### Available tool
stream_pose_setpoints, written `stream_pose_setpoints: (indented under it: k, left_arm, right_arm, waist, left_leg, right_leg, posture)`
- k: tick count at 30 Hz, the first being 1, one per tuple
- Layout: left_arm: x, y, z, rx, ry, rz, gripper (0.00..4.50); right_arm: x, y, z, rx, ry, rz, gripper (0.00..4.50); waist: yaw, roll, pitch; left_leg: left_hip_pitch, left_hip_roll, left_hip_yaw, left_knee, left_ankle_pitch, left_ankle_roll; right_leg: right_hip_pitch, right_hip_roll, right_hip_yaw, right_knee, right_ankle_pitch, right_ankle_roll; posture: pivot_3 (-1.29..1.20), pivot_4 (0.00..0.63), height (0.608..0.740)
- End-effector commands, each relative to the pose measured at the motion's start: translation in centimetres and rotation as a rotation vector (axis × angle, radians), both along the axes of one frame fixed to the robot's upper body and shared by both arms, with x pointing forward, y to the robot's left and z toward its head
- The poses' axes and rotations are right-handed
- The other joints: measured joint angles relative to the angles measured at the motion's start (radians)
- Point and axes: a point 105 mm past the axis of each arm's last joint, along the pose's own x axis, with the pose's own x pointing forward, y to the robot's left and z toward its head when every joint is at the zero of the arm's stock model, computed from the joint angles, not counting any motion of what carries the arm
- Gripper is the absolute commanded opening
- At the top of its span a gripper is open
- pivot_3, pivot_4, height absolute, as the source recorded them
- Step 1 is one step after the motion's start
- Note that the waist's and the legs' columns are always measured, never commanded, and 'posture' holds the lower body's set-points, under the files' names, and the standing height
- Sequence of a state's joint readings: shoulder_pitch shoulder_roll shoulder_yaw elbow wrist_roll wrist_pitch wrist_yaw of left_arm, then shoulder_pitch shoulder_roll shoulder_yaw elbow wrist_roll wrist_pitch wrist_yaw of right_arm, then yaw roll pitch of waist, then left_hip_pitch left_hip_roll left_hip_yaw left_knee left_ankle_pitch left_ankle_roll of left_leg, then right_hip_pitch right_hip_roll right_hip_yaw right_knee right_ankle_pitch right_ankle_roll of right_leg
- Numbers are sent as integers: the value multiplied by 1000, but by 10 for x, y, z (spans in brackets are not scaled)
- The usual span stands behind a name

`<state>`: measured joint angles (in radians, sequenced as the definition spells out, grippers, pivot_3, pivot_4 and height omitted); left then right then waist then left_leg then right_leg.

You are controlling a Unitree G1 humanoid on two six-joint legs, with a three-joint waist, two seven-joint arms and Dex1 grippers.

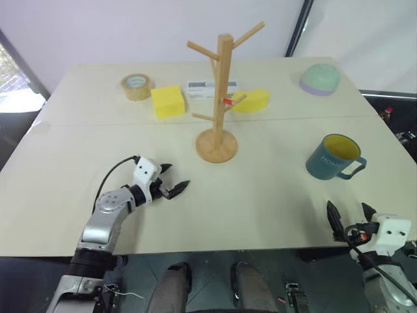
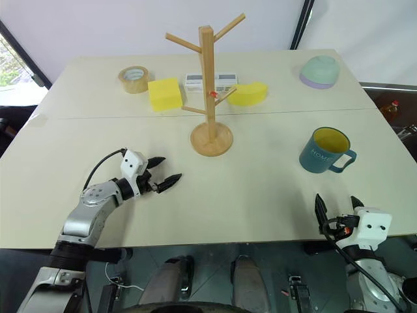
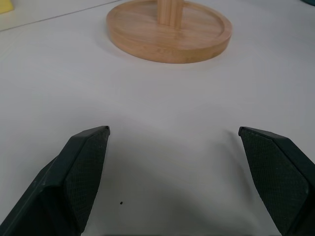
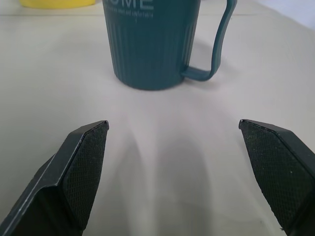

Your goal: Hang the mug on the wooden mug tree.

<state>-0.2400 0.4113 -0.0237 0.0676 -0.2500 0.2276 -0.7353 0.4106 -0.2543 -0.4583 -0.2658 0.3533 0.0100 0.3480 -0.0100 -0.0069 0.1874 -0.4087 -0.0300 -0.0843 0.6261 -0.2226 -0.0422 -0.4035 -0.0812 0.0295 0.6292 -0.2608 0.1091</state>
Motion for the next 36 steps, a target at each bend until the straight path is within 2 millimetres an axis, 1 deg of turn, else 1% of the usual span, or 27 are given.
stream_pose_setpoints:
  k: [1,7,9,13,16,19,21,25,29,36]
  left_arm:
    - [0,-1,14,-14,-46,0,4500]
    - [-6,-7,16,-29,-32,-42,4500]
    - [-8,-12,20,-29,-50,-80,4500]
    - [-26,-33,36,-54,-90,-250,4500]
    - [-42,-49,42,-44,-91,-392,4500]
    - [-55,-64,50,-49,-85,-524,4500]
    - [-60,-69,53,-47,-84,-579,4500]
    - [-63,-76,59,-50,-97,-640,4500]
    - [-68,-78,63,-54,-96,-672,4500]
    - [-69,-77,63,-47,-104,-660,4500]
  right_arm:
    - [1,-2,10,-28,-40,-3,4416]
    - [2,-7,12,-26,-45,-25,4416]
    - [3,-7,14,-31,-45,-30,4416]
    - [8,-9,15,-59,-42,-55,4416]
    - [14,-14,17,-98,-27,-100,4416]
    - [25,-20,26,-115,-44,-159,4416]
    - [31,-22,30,-118,-50,-176,4416]
    - [46,-30,34,-104,-35,-240,4416]
    - [55,-37,35,-108,-26,-274,4416]
    - [68,-51,30,-113,2,-301,4416]
  waist:
    - [0,0,0]
    - [0,0,0]
    - [0,0,0]
    - [0,0,0]
    - [0,0,0]
    - [-2,0,0]
    - [-1,1,0]
    - [-2,1,0]
    - [-2,1,0]
    - [-2,1,0]
  left_leg:
    - [0,0,0,0,0,0]
    - [0,0,0,0,0,0]
    - [0,0,0,0,0,0]
    - [0,0,0,0,0,0]
    - [0,0,1,1,0,0]
    - [0,0,1,1,0,0]
    - [0,0,0,1,0,0]
    - [0,0,1,1,0,0]
    - [0,0,1,1,0,0]
    - [0,0,4,2,0,1]
  right_leg:
    - [0,0,0,0,0,0]
    - [0,0,0,0,0,0]
    - [0,0,0,0,0,0]
    - [0,0,0,0,0,0]
    - [0,0,0,0,0,0]
    - [0,0,0,0,0,0]
    - [0,1,0,1,0,0]
    - [0,1,0,1,0,-1]
    - [0,1,0,1,0,0]
    - [1,2,0,1,0,0]
  posture:
    - [0,150,740]
    - [0,150,740]
    - [0,150,740]
    - [0,150,740]
    - [0,150,740]
    - [0,150,740]
    - [0,150,740]
    - [0,150,740]
    - [0,150,740]
    - [0,150,740]
